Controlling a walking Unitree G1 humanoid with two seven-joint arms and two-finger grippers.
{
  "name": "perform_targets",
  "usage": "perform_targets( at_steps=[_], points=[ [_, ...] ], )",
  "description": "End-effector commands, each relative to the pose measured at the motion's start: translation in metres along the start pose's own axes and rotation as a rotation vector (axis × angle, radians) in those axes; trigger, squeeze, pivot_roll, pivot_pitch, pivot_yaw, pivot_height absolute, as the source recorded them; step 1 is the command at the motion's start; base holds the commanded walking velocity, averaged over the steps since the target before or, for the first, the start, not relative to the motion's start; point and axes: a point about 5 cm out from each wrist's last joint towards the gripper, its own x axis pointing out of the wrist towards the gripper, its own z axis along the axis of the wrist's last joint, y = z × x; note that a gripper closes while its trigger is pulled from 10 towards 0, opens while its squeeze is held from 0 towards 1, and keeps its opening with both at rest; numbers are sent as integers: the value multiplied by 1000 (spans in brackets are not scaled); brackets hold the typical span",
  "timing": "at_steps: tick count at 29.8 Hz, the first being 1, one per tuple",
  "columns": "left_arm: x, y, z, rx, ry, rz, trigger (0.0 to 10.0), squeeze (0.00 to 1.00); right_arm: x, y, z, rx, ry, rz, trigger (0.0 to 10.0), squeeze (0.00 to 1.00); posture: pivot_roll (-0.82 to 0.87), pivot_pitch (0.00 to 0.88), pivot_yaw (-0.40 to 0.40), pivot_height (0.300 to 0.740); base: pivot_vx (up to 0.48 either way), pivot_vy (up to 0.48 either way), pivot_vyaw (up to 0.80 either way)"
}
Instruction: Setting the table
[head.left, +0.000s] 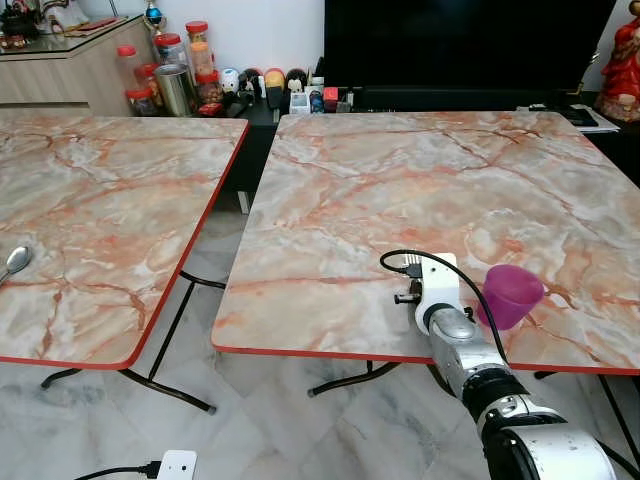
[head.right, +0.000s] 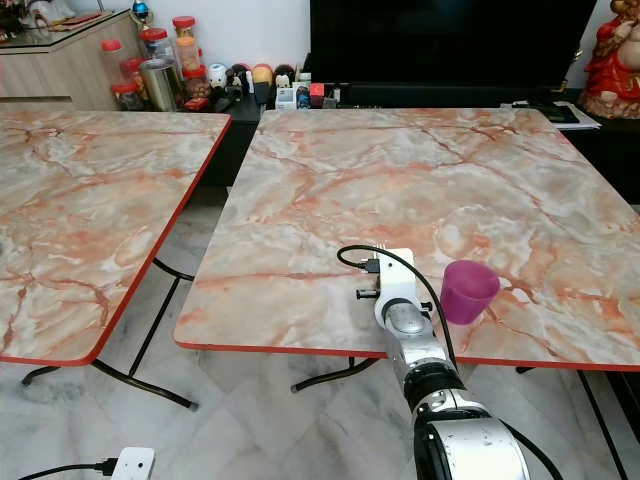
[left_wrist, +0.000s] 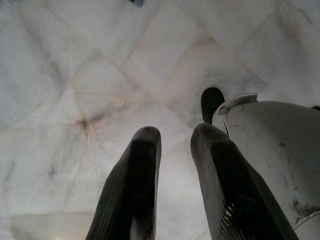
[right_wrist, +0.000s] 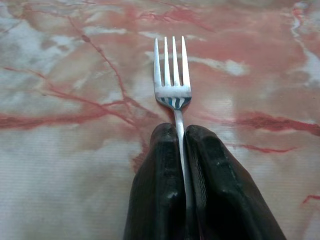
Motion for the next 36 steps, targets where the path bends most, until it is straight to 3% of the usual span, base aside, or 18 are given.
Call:
perform_targets(
  at_steps=[1, 9, 11, 12, 19, 28, 30, 36],
  points=[
    [0, 2, -3, -5, 21, 6, 10000, 0, -1, -5, -14, 1, 65, -21, 0, 0, 53, 0, 28, 740, 0, 0, 0],
    [-1, 5, -6, -4, 22, 16, 10000, 0, -1, -4, -8, 17, 22, -14, 0, 0, 53, 0, 29, 740, 0, 0, 0],
    [-2, 5, -8, -4, 24, 19, 10000, 0, -1, -4, 6, 37, -70, -7, 0, 0, 53, 0, 29, 740, 0, 0, 0],
    [-2, 5, -8, -5, 25, 20, 10000, 0, -1, -3, 12, 50, -104, -3, 10000, 0, 50, 0, 31, 740, 0, 0, 0],
    [-2, 5, -10, -2, 37, 26, 10000, 0, -9, -4, 58, 62, -413, 0, 10000, 0, 50, 0, 32, 740, 0, 0, 0],
    [-3, 9, -15, -10, 51, 36, 10000, 0, -13, -3, 68, 92, -509, 12, 10000, 0, 54, 0, 31, 740, 0, 107, 0],
    [-7, 15, -25, -11, 66, 41, 10000, 0, -15, -3, 69, 97, -538, 10, 10000, 0, 52, 0, 31, 740, 0, 480, 0],
    [-10, 33, -28, -11, 68, 59, 10000, 0, -16, -2, 70, 102, -554, 17, 10000, 0, 53, 0, 28, 740, 0, 480, 0]
  ],
)
